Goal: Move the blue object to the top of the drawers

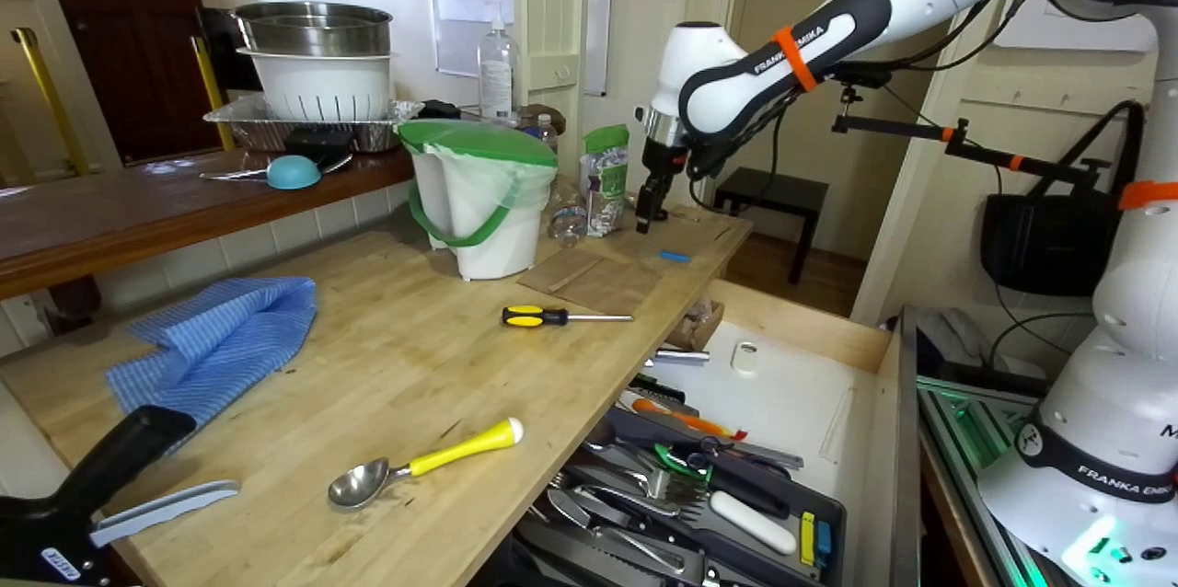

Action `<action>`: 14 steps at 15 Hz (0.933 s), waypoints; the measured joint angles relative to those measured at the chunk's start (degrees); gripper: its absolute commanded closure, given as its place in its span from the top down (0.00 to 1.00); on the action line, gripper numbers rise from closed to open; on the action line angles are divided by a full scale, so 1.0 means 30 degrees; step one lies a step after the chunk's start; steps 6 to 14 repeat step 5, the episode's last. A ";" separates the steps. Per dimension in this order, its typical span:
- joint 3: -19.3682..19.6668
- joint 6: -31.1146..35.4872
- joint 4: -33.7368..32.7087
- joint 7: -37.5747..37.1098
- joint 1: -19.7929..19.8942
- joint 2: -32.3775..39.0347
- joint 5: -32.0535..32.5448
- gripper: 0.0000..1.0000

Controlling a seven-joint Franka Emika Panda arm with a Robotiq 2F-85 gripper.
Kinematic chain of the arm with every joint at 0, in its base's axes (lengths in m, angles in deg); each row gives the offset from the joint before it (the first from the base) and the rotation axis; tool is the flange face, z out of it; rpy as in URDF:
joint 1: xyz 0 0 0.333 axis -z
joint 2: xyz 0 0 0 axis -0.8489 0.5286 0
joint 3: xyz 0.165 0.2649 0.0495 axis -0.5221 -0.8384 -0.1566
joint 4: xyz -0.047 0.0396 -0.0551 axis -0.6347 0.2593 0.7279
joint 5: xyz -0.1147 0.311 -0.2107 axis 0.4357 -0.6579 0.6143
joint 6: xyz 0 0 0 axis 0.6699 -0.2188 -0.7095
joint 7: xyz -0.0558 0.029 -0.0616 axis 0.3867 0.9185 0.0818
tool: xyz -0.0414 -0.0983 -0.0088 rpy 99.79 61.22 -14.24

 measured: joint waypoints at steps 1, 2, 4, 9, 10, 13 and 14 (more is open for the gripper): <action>0.0689 0.0324 0.0247 0.1264 -0.0739 -0.0858 -0.1286 1.00; 0.1345 0.0562 0.0579 0.2520 -0.1440 -0.1751 -0.2432 1.00; 0.2747 0.0690 0.1415 0.4878 -0.2967 -0.3582 -0.4420 1.00; 0.3590 0.0650 0.1631 0.5159 -0.3825 -0.4151 -0.4663 1.00; 0.3590 0.0650 0.1631 0.5159 -0.3825 -0.4151 -0.4663 1.00; 0.3590 0.0650 0.1631 0.5159 -0.3825 -0.4151 -0.4663 1.00; 0.3590 0.0650 0.1631 0.5159 -0.3825 -0.4151 -0.4663 1.00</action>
